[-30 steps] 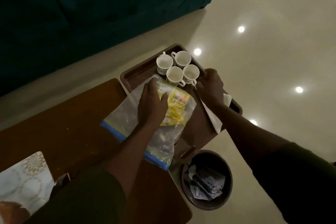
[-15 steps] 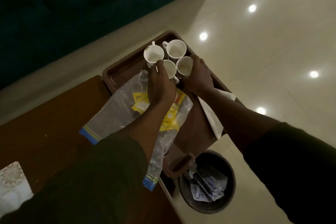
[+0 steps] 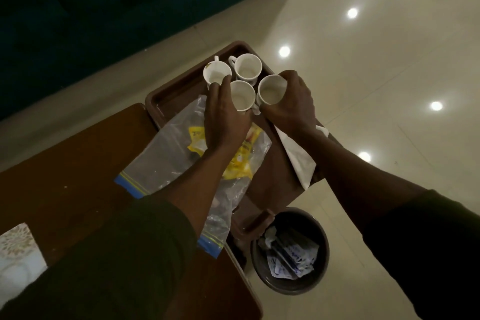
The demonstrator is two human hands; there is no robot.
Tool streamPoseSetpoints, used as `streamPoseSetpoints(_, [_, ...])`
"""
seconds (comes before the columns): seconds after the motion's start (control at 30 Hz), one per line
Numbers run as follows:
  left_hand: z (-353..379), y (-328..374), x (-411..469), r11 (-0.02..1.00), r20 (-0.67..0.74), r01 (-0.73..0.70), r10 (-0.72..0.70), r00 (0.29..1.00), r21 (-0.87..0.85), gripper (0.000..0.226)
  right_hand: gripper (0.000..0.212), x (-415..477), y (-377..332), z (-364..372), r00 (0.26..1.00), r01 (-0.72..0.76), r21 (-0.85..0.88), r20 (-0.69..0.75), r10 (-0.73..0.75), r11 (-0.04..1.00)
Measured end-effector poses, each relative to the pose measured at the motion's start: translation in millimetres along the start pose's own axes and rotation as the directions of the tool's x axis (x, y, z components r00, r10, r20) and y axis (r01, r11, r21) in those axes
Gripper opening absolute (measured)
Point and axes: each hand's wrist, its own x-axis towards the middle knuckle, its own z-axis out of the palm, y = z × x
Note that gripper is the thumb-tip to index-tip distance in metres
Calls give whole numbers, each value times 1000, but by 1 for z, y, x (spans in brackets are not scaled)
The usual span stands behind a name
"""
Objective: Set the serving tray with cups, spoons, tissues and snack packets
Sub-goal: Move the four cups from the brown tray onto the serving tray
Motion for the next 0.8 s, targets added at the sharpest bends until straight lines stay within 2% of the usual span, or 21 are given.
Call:
streamPoseSetpoints(0.23, [-76, -18, -19, 988, -182, 5, -34, 983, -156, 61, 75, -21, -65, -10, 986, 150, 7, -80, -149, 989])
streamPoseSetpoints(0.37, [-147, -74, -55, 934, -228, 159, -239, 944, -319, 67, 65, -53, -132, 31, 977, 214, 45, -29, -213, 976])
streamPoseSetpoints(0.47, [-205, -125, -80, 899, -275, 219, -335, 901, -378, 72, 63, -85, -186, 74, 959, 276, 104, 30, -280, 955])
streamPoseSetpoints(0.63, [-308, -211, -138, 896, -375, 378, -441, 815, -233, 76, 67, -162, -268, 149, 911, 316, 210, 205, -358, 925])
streamPoseSetpoints(0.73, [-357, -260, -181, 888, -430, 430, -456, 780, -161, 75, 77, -215, -307, 193, 840, 357, 241, 339, -423, 902])
streamPoseSetpoints(0.8, [-388, -292, -210, 877, -458, 468, -464, 758, -114, 71, 74, -251, -332, 220, 798, 361, 235, 422, -429, 902])
